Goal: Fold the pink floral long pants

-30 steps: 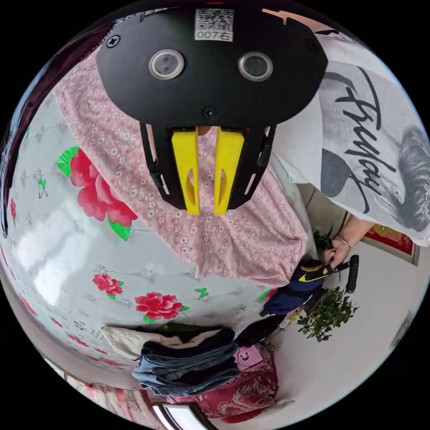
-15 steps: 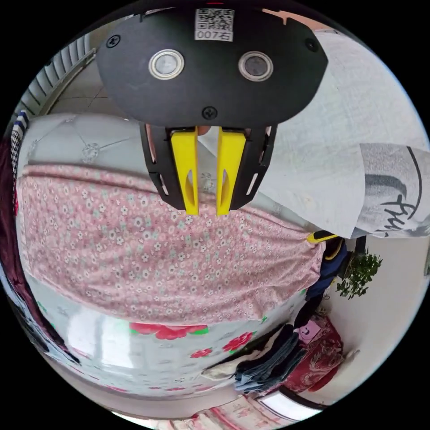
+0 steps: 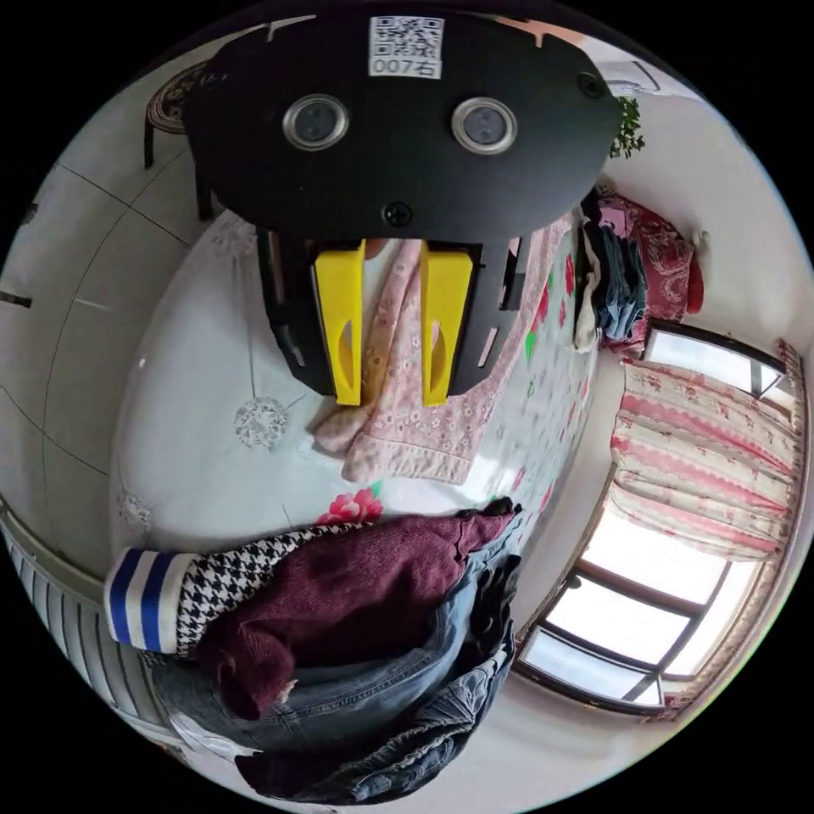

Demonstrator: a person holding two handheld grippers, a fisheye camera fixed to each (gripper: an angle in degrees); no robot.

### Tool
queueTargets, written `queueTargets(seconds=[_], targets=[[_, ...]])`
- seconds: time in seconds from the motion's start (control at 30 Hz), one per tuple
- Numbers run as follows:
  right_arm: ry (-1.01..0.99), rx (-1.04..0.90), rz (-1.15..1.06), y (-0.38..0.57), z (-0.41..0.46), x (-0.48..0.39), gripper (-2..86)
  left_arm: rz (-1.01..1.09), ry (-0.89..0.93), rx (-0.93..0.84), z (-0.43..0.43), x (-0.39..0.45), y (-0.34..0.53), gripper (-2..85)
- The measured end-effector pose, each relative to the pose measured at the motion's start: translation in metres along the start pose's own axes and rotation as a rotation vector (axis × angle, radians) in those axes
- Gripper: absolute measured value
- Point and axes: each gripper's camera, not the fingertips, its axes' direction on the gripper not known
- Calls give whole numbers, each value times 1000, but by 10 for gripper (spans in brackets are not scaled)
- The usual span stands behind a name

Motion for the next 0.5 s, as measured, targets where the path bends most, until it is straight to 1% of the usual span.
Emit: queueTargets(seconds=[0.07, 0.1, 0.13, 0.17, 0.2, 0.23, 0.27, 0.3, 0.37, 0.4, 0.47, 0.5], targets=[[-37, -116, 4, -11, 16, -15, 13, -67, 33, 25, -3, -10, -7, 87], [-56, -122, -15, -12, 17, -23, 10, -107, 47, 43, -6, -17, -12, 88], [-100, -127, -96, -13, 15, -48, 5, -143, 66, 67, -10, -25, -17, 88], [-141, -136, -231, -9, 10, -82, 3, -159, 75, 77, -12, -28, -19, 89], [-155, -148, -307, -4, 8, -102, 2, -192, 86, 96, -16, -35, -24, 90], [-173, -181, -472, 11, 3, -145, 0, -223, 91, 111, -20, -43, -29, 92], [-209, -219, -657, 36, -4, -191, 0, -236, 93, 118, -22, -46, -31, 94], [-232, -242, -752, 51, -8, -212, -1, -249, 95, 135, -26, -52, -37, 98], [-335, -347, -1109, 128, -21, -281, -1, -254, 97, 153, -30, -59, -47, 104], [-360, -377, -1184, 149, -22, -293, -1, -254, 101, 164, -31, -63, -54, 107], [-435, -538, -1380, 229, -13, -323, -1, -247, 114, 169, -31, -70, -65, 114], [-432, -592, -1409, 249, -6, -327, 0, -254, 131, 166, -29, -75, -72, 117]])
